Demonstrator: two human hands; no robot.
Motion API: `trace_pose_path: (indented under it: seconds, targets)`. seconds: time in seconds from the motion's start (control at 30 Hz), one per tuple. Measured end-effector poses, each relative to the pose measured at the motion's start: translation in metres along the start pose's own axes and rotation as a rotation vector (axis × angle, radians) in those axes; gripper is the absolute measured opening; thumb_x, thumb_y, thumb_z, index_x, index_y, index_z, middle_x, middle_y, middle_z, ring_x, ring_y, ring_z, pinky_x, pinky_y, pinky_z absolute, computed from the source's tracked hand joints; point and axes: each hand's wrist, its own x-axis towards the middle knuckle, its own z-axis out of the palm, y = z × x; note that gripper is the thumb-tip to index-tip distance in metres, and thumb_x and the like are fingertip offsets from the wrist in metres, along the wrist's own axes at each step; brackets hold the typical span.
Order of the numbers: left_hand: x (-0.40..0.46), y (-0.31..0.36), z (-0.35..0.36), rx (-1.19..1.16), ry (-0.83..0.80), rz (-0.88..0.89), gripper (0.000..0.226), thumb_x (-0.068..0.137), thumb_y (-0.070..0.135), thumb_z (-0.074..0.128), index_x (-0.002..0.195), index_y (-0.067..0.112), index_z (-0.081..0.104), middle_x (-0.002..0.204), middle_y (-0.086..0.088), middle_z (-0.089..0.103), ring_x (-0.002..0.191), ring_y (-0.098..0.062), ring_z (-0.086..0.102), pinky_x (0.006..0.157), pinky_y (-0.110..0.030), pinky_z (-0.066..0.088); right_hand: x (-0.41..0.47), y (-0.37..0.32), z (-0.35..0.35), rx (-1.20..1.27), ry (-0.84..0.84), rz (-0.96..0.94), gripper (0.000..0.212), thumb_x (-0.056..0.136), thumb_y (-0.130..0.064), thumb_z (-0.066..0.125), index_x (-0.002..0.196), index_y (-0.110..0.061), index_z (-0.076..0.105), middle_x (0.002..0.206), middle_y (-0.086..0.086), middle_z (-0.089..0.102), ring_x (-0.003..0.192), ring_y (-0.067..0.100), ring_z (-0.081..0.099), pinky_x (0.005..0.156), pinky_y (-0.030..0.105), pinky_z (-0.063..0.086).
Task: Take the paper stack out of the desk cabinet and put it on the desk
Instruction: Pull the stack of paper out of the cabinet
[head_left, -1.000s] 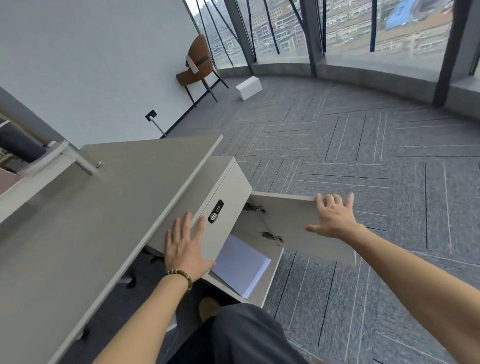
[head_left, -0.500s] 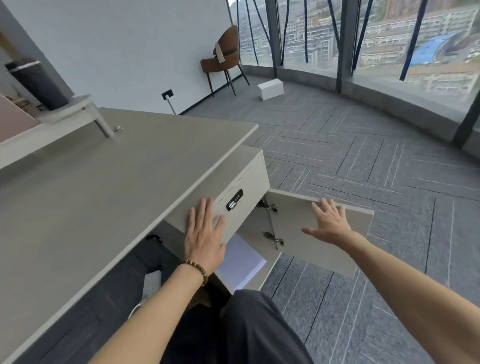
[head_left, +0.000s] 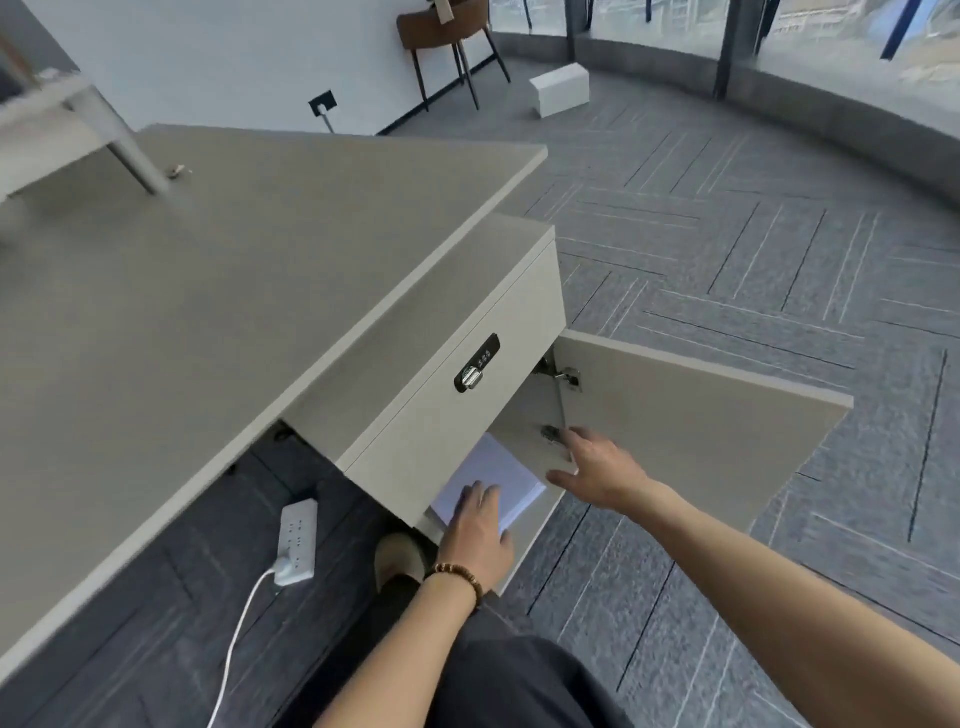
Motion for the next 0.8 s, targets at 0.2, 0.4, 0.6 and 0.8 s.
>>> trace_pose_path:
  seconds: [0.2, 0.4, 0.6, 0.8]
  targets:
    - [0.074, -0.031, 0.073, -0.248, -0.012, -0.324, 0.079, 0.091, 0.023, 0.057, 0.154, 0.007, 0.012, 0.158, -0.025, 0.018, 0.148, -0.039, 0.015, 0.119, -0.049, 0.025, 0.064, 0.030, 0.061, 0.026, -0.121, 0.066, 0.077, 0.090, -0.048, 0.058, 0.151, -0.012, 0.030, 0.155, 0.016, 0.035, 0.138, 0.037, 0.041, 0.110, 0.048, 0.038]
    - [0.128, -0.057, 0.141, -0.441, 0.009, -0.560, 0.089, 0.093, 0.022, 0.058, 0.156, 0.008, -0.003, 0.163, -0.024, 0.002, 0.152, -0.034, -0.002, 0.123, -0.042, 0.015, 0.118, 0.059, 0.115, 0.034, -0.212, 0.100, 0.074, 0.093, -0.046, 0.056, 0.151, -0.010, 0.028, 0.151, 0.019, 0.040, 0.138, 0.036, 0.041, 0.112, 0.047, 0.037]
    - [0.160, -0.067, 0.187, -0.592, 0.067, -0.728, 0.098, 0.092, 0.023, 0.063, 0.156, 0.012, -0.010, 0.163, -0.025, -0.005, 0.152, -0.034, -0.006, 0.122, -0.040, 0.014, 0.154, 0.089, 0.164, 0.109, -0.282, 0.164, 0.074, 0.092, -0.046, 0.057, 0.151, -0.011, 0.030, 0.146, 0.020, 0.046, 0.134, 0.036, 0.046, 0.110, 0.047, 0.040]
    - [0.182, -0.095, 0.216, -0.581, 0.177, -0.864, 0.102, 0.085, 0.024, 0.070, 0.156, 0.009, -0.002, 0.160, -0.025, 0.011, 0.150, -0.036, 0.011, 0.121, -0.038, 0.017, 0.180, 0.099, 0.206, 0.177, -0.320, 0.166, 0.074, 0.091, -0.041, 0.060, 0.151, -0.009, 0.030, 0.147, 0.020, 0.045, 0.135, 0.036, 0.043, 0.109, 0.045, 0.039]
